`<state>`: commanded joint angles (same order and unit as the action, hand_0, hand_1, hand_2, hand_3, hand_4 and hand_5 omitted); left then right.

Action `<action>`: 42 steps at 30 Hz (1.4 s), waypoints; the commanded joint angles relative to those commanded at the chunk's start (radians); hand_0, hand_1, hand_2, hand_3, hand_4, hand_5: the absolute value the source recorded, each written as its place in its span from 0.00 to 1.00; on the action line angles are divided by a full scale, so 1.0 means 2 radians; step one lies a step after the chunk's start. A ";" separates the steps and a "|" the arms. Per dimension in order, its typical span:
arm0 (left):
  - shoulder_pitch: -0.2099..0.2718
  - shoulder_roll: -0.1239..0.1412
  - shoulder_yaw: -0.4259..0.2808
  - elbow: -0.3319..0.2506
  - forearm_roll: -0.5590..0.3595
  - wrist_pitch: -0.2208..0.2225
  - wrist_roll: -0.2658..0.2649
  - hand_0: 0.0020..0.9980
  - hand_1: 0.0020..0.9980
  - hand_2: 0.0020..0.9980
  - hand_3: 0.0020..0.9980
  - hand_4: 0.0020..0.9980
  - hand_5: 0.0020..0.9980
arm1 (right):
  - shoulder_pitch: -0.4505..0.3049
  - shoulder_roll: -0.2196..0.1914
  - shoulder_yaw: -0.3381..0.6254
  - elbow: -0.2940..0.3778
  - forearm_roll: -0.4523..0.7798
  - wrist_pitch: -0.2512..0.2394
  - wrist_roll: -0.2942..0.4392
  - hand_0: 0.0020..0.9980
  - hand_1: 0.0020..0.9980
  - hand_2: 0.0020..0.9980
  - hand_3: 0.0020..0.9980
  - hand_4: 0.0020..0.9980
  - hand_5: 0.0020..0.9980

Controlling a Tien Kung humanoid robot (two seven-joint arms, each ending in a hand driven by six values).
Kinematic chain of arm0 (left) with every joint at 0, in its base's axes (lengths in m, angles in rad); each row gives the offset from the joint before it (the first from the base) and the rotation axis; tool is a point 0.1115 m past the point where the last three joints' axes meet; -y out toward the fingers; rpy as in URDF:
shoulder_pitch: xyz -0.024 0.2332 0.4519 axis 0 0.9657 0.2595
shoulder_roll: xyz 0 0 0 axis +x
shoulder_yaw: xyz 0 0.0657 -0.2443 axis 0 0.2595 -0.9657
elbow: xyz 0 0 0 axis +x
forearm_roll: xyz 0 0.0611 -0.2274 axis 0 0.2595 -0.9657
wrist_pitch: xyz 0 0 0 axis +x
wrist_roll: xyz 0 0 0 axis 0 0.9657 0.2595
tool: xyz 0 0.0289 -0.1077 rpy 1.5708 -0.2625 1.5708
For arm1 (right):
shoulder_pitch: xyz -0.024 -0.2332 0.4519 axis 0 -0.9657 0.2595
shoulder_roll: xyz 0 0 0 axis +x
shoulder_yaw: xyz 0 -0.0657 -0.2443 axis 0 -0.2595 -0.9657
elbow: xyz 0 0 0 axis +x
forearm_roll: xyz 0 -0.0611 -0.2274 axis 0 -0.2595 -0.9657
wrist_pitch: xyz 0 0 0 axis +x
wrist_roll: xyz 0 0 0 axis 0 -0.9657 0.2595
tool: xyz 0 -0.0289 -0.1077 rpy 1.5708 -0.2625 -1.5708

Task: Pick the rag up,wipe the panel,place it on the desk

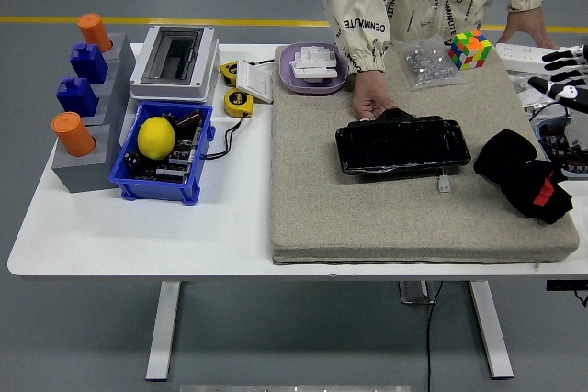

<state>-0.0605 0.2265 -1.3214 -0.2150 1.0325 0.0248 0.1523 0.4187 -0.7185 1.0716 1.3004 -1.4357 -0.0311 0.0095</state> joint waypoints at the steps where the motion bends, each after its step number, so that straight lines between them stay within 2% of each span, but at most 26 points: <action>1: 0.000 0.000 0.001 0.000 0.000 0.000 0.000 0.60 0.64 0.64 0.56 0.63 0.44 | 0.002 0.000 -0.003 -0.002 -0.010 0.002 0.000 0.67 0.65 0.73 0.75 1.00 0.62; 6: 0.000 0.001 0.002 0.001 -0.001 0.000 0.000 0.60 0.64 0.64 0.56 0.63 0.44 | 0.011 -0.001 -0.018 -0.012 -0.090 0.017 -0.003 0.69 0.67 0.74 0.77 1.00 0.63; 16: 0.001 0.000 0.001 0.001 -0.001 0.000 0.000 0.60 0.64 0.64 0.56 0.63 0.44 | 0.026 0.006 -0.026 -0.044 -0.302 0.079 -0.028 0.71 0.69 0.77 0.79 1.00 0.65; 17: 0.001 0.000 0.001 0.001 -0.001 0.000 0.000 0.60 0.64 0.64 0.56 0.63 0.44 | 0.028 0.008 -0.026 -0.048 -0.324 0.085 -0.031 0.73 0.71 0.80 0.81 1.00 0.67; 21: 0.000 0.000 0.000 0.000 0.000 0.000 0.000 0.60 0.64 0.64 0.56 0.63 0.44 | 0.030 0.015 -0.020 -0.058 -0.404 0.101 -0.040 0.73 0.71 0.80 0.81 1.00 0.67; 27: 0.000 -0.001 0.000 0.001 0.000 0.000 0.000 0.60 0.64 0.64 0.56 0.63 0.44 | 0.030 0.031 -0.003 -0.074 -0.415 0.112 -0.049 0.74 0.72 0.82 0.82 1.00 0.68; 32: 0.001 -0.001 -0.001 0.001 0.000 0.000 0.000 0.60 0.64 0.64 0.56 0.63 0.44 | 0.028 0.049 0.015 -0.074 -0.408 0.113 -0.062 0.74 0.72 0.82 0.82 1.00 0.68; 37: 0.001 -0.001 -0.001 0.001 0.000 0.000 0.000 0.60 0.64 0.64 0.56 0.63 0.44 | 0.027 0.068 0.032 -0.062 -0.406 0.103 -0.106 0.73 0.71 0.80 0.81 1.00 0.69; 42: 0.001 -0.001 -0.001 0.001 0.000 0.000 0.000 0.60 0.64 0.64 0.56 0.63 0.44 | 0.023 0.084 0.043 -0.051 -0.389 0.094 -0.174 0.71 0.69 0.78 0.79 1.00 0.70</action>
<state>-0.0590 0.2238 -1.3240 -0.2138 1.0332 0.0242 0.1523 0.4646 -0.5495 1.1568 1.1985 -2.2141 0.1570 -0.3389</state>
